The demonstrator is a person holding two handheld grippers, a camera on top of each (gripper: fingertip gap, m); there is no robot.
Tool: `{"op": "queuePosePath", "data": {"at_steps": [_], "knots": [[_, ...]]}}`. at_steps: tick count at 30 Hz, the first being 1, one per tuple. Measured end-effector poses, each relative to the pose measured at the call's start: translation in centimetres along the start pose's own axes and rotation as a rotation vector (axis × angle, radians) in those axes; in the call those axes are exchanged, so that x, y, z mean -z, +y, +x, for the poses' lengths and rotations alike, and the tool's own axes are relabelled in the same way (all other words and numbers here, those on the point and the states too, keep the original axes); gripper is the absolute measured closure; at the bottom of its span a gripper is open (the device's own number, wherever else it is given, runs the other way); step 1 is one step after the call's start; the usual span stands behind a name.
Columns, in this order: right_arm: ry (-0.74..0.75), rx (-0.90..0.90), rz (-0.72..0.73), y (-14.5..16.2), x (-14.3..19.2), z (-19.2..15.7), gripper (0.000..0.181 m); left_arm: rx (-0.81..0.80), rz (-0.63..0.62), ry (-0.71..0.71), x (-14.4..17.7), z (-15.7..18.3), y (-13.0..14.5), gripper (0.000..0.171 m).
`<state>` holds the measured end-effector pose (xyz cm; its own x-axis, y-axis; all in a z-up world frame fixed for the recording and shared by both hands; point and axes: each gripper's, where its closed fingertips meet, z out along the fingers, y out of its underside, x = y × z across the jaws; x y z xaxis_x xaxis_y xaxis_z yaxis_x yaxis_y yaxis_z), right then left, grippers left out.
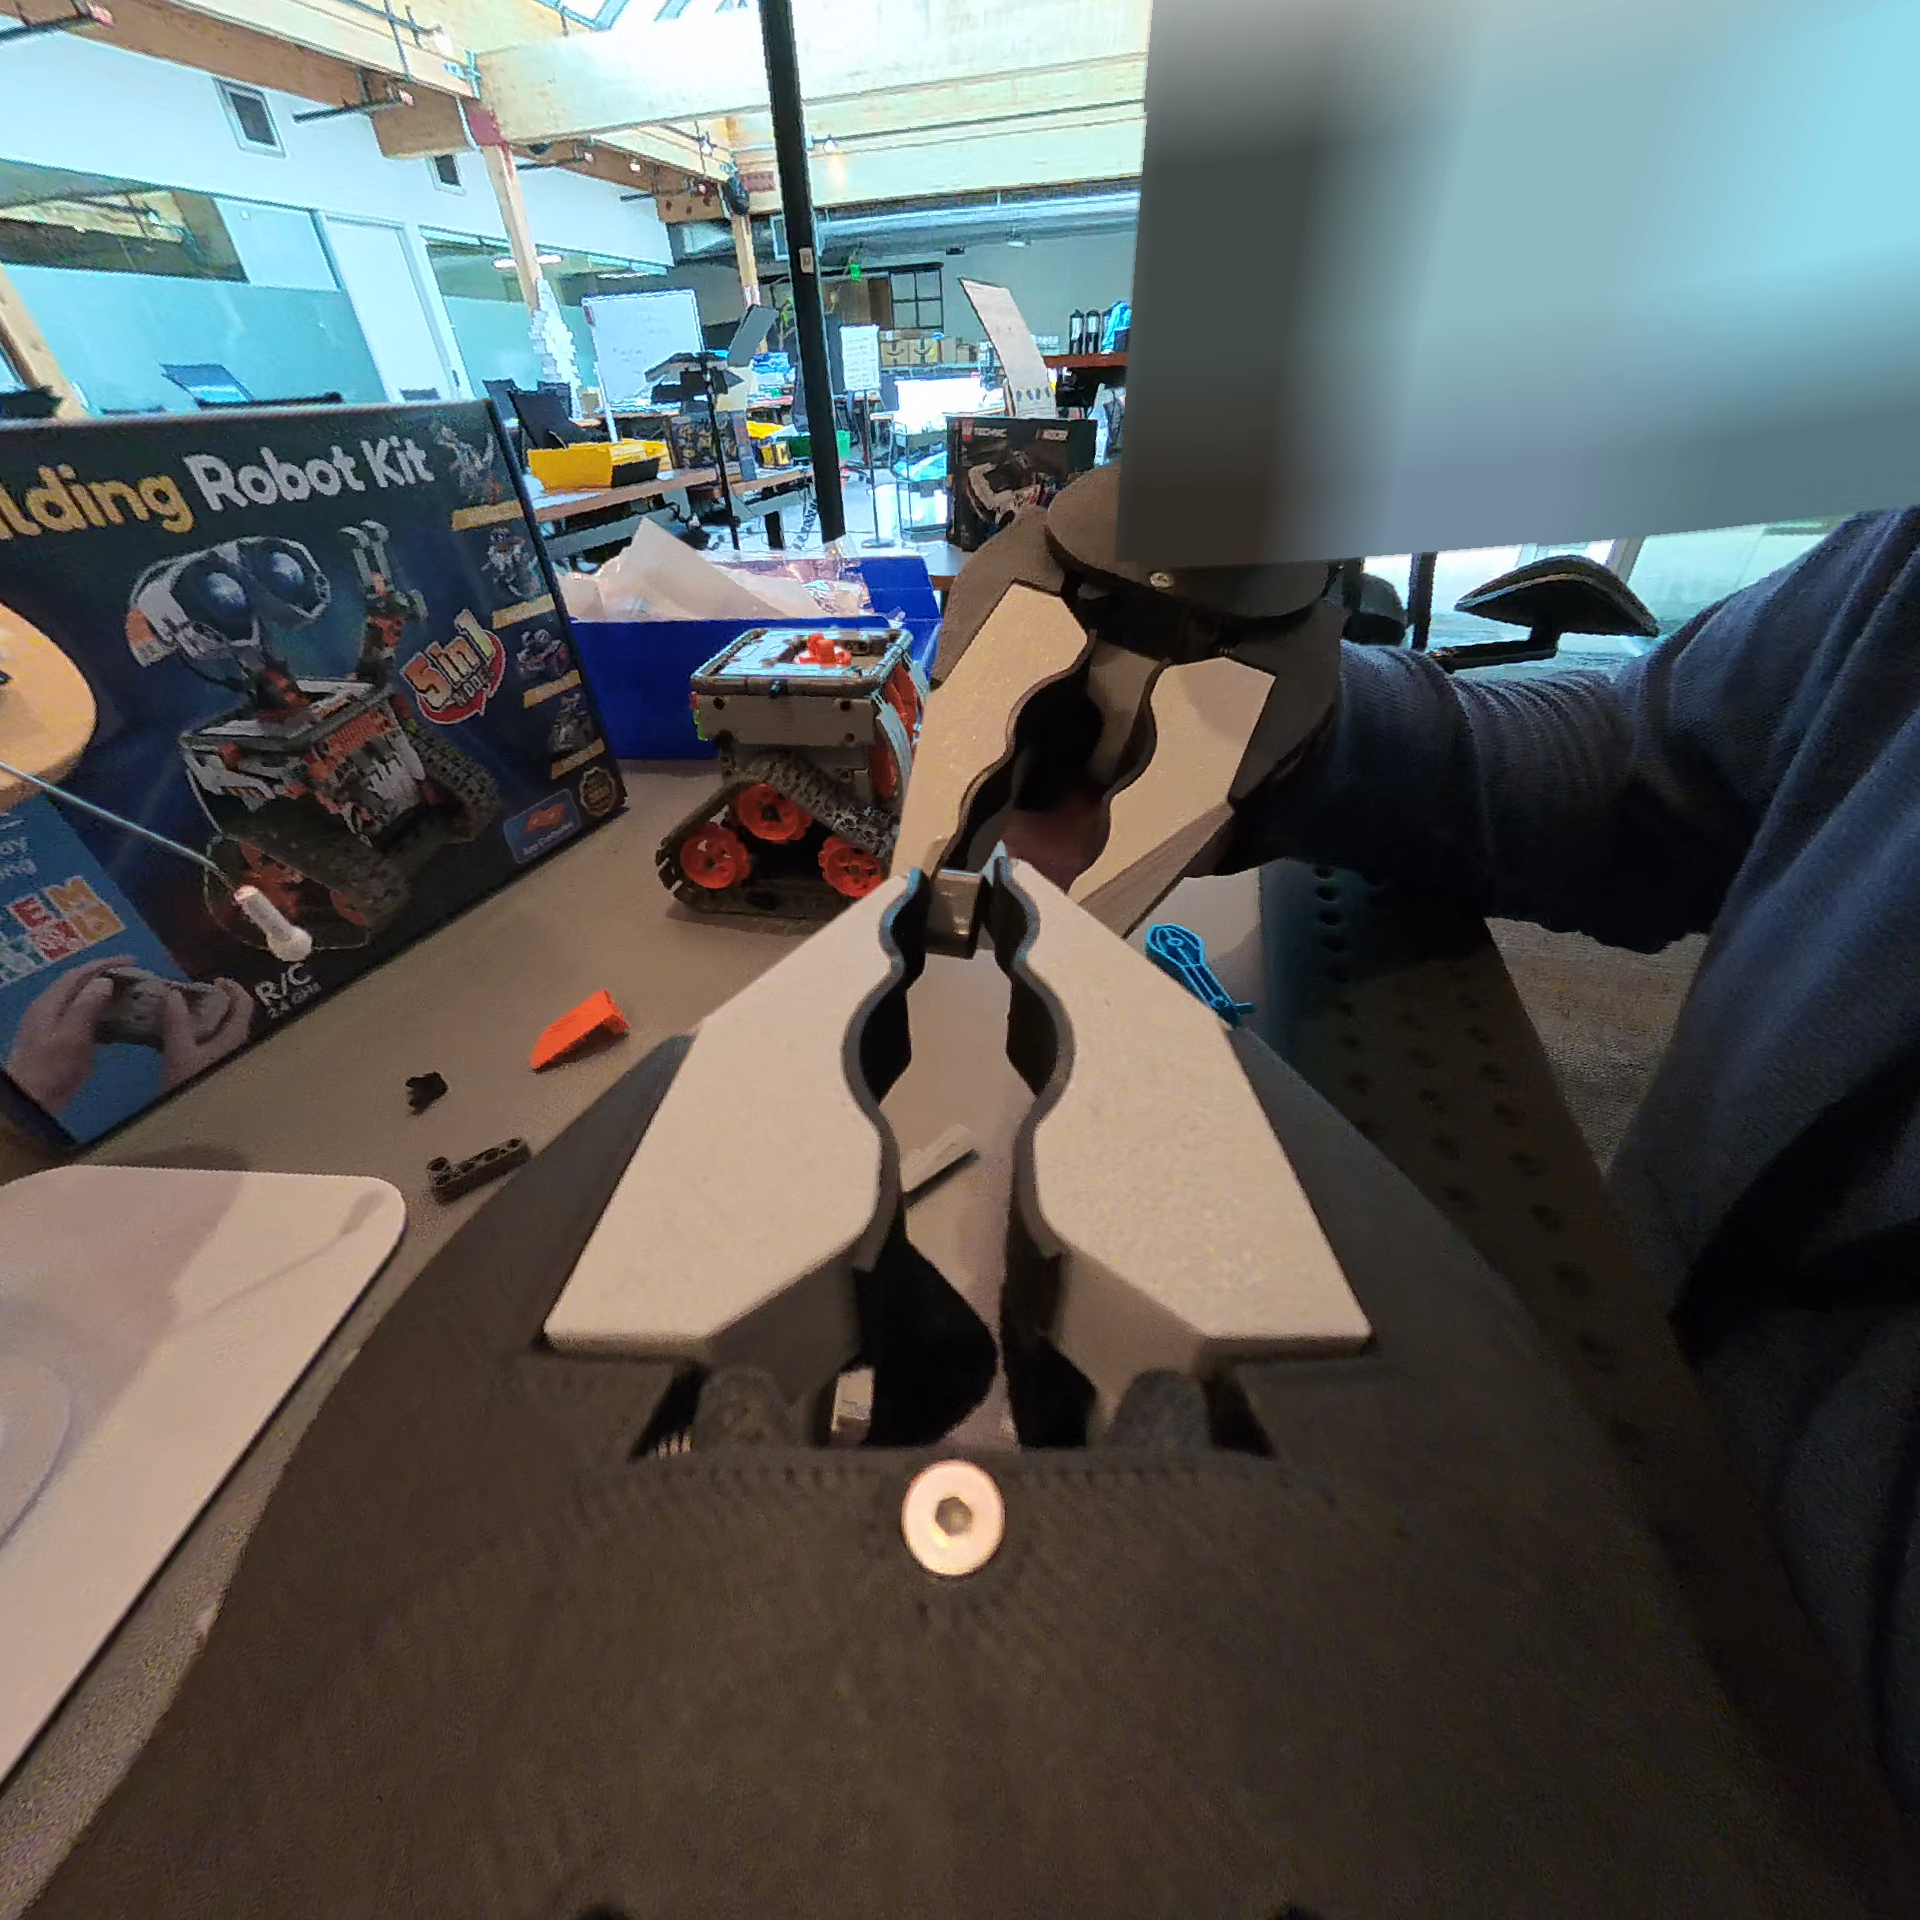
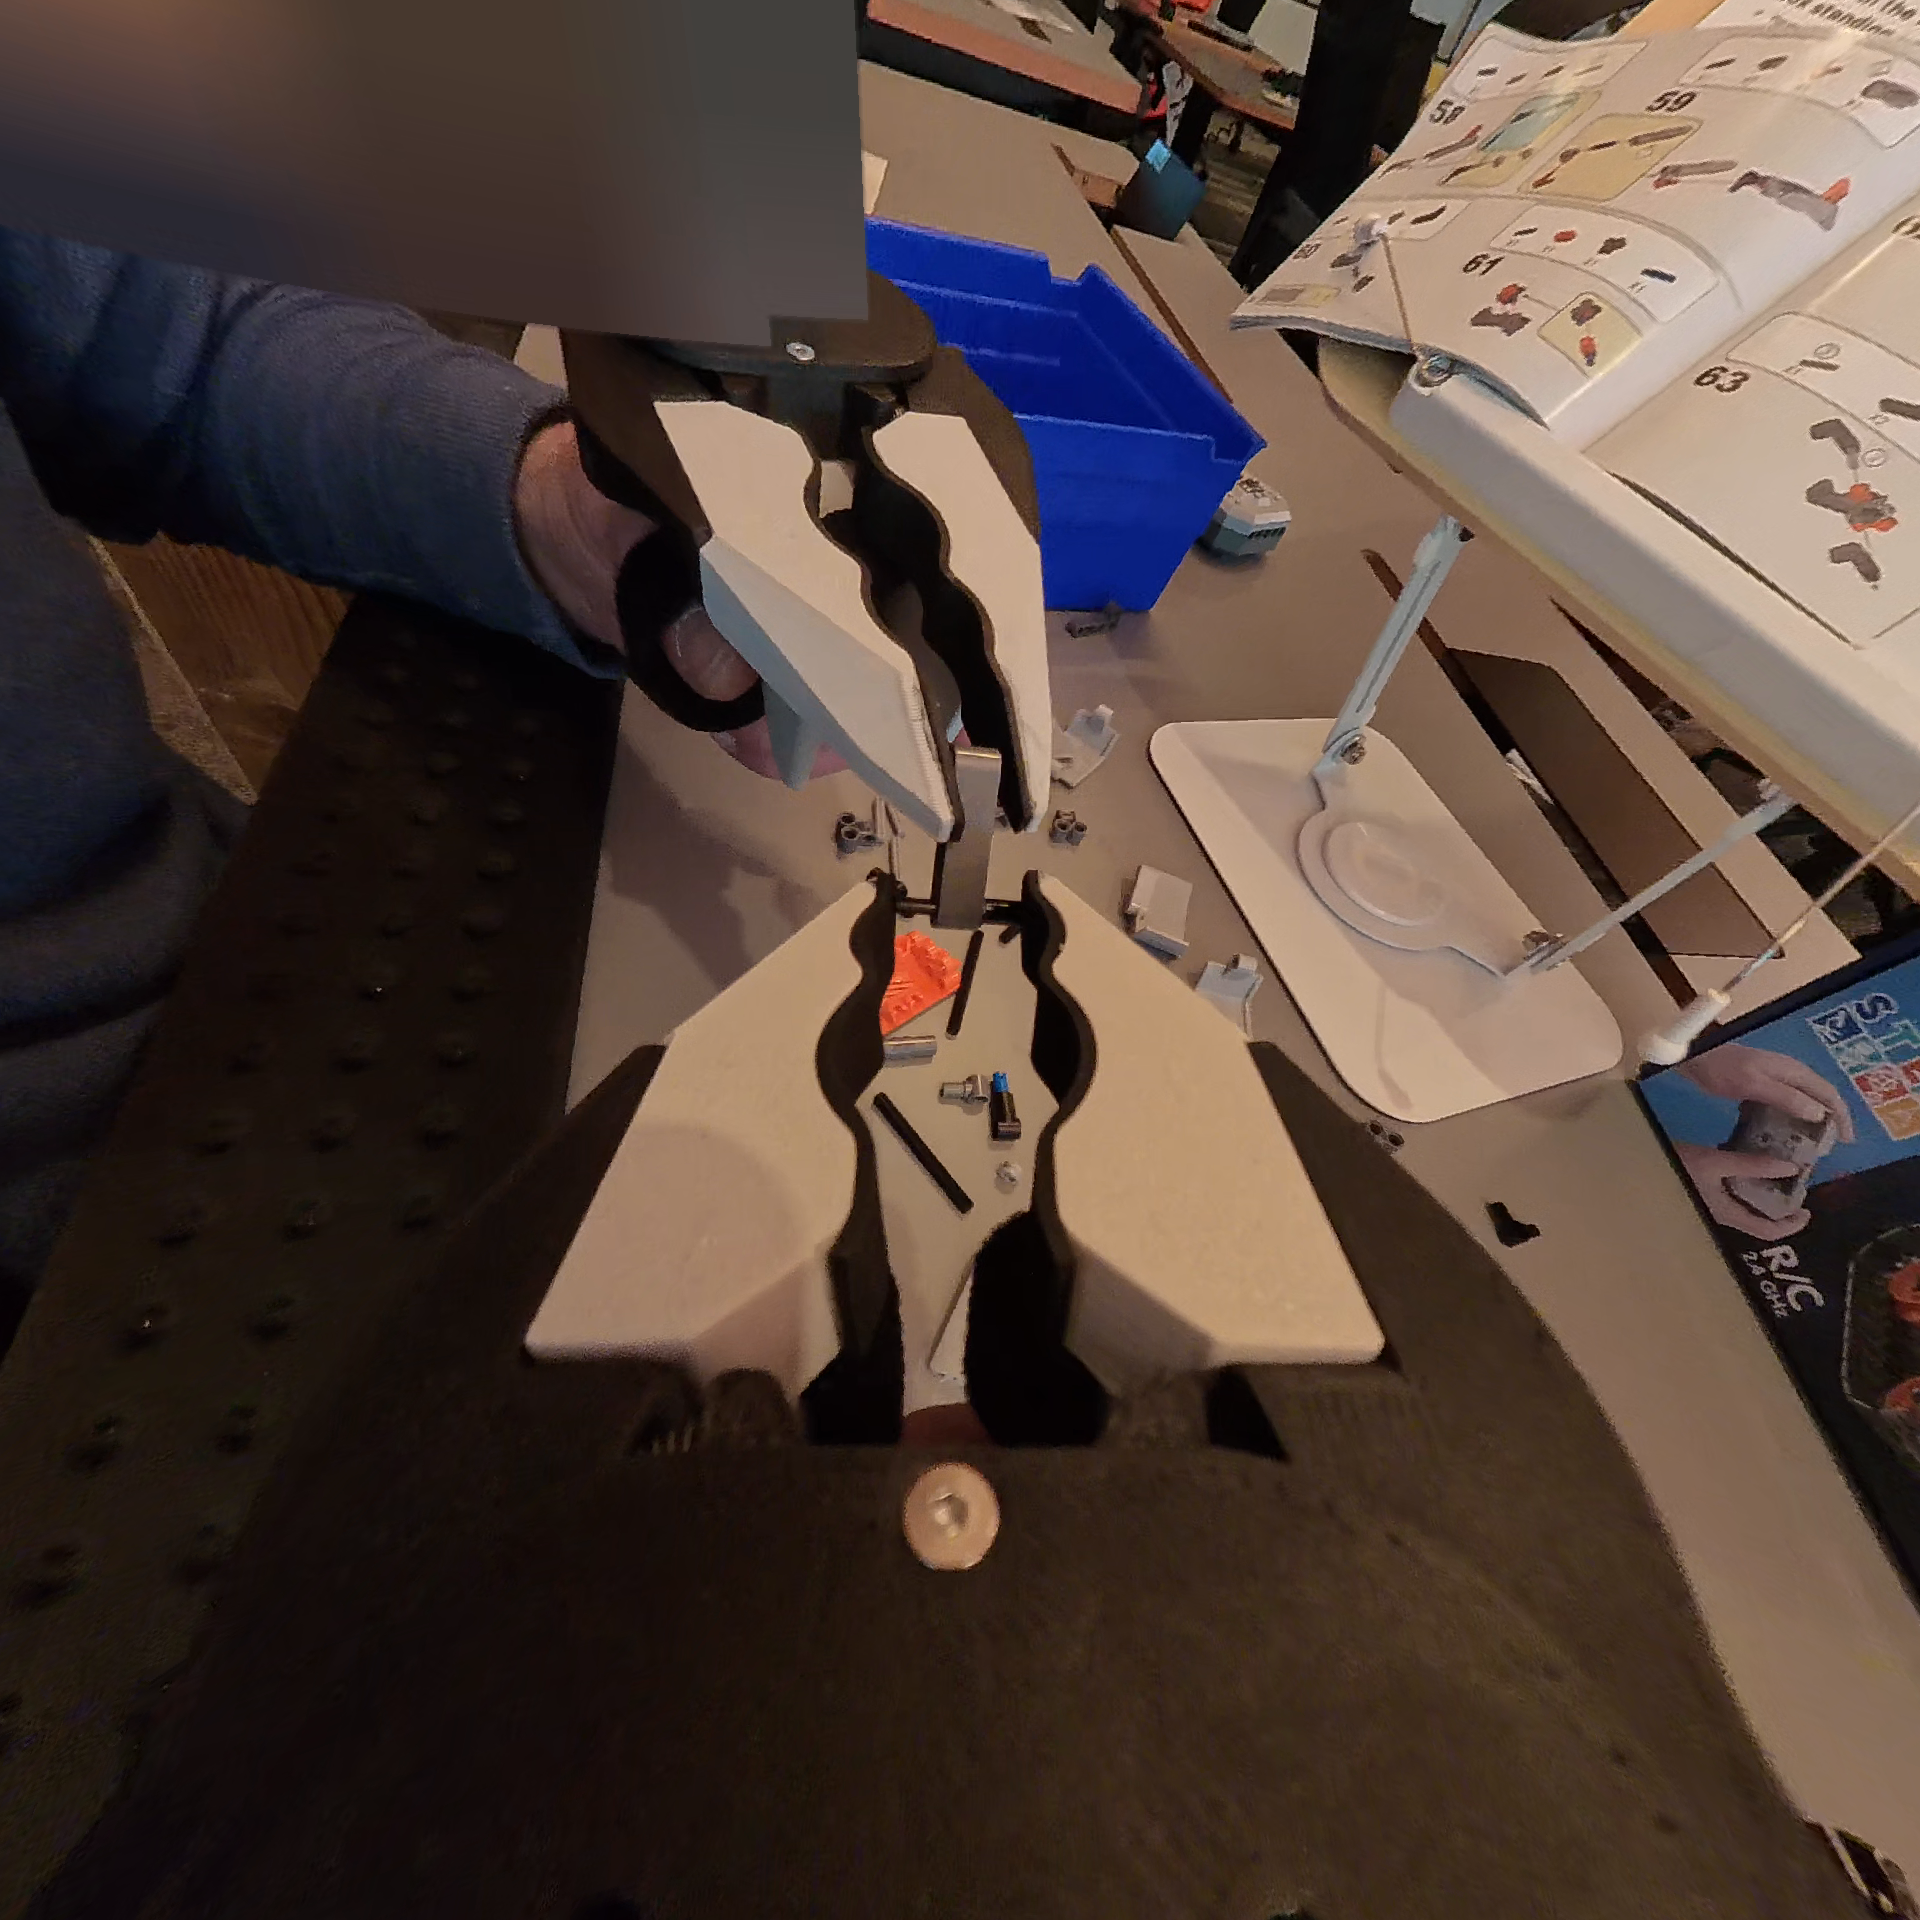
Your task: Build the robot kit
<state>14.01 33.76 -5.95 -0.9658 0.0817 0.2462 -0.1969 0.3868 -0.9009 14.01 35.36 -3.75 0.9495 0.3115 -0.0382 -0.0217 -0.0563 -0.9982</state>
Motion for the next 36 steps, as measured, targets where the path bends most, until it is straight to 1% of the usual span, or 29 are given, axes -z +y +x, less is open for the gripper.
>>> {"op": "queuePosePath", "data": {"at_steps": [4, 8, 10, 17, 21, 23, 27, 30, 31, 33, 36], "knots": [[-0.023, 0.000, -0.005, 0.0, -0.1, -0.2, 0.159, 0.004, 0.005, 0.024, 0.3, 0.2, 0.2, 0.162], [-0.022, 0.018, -0.041, 0.6, -0.3, -0.2, 0.159, -0.053, -0.034, 0.013, 0.4, 0.0, 0.9, 0.161], [-0.023, 0.014, -0.040, 0.6, -0.3, -0.2, 0.159, -0.055, -0.040, 0.011, 0.4, 0.0, 0.9, 0.161], [0.002, 0.000, 0.000, -0.1, -0.3, 0.3, 0.159, -0.022, -0.003, 0.006, 0.6, -0.4, 0.3, 0.162], [0.085, -0.001, 0.057, -1.0, 0.1, 1.4, 0.161, 0.011, 0.040, -0.012, 1.0, -1.0, -0.6, 0.166], [0.141, 0.051, 0.074, -1.5, 0.2, 1.8, 0.162, 0.028, 0.062, -0.024, 1.1, -1.2, -1.1, 0.166], [0.200, 0.096, 0.087, -1.9, 0.3, 2.2, 0.159, 0.148, 0.108, -0.001, 1.1, -1.7, -1.6, 0.166], [0.287, 0.189, 0.087, -2.3, 0.8, 2.8, 0.154, 0.250, 0.145, 0.003, 1.4, -2.5, -1.9, 0.166], [0.327, 0.244, 0.087, -2.5, 1.0, 3.0, 0.152, 0.292, 0.154, 0.009, 1.4, -2.8, -2.0, 0.166], [0.433, 0.422, 0.030, -2.4, 1.1, 3.3, 0.150, 0.380, 0.181, 0.017, 1.5, -3.3, -2.3, 0.166], [0.530, 0.639, -0.028, -2.3, 0.7, 2.9, 0.151, 0.462, 0.193, 0.041, 1.2, -3.2, -2.2, 0.166]]}}
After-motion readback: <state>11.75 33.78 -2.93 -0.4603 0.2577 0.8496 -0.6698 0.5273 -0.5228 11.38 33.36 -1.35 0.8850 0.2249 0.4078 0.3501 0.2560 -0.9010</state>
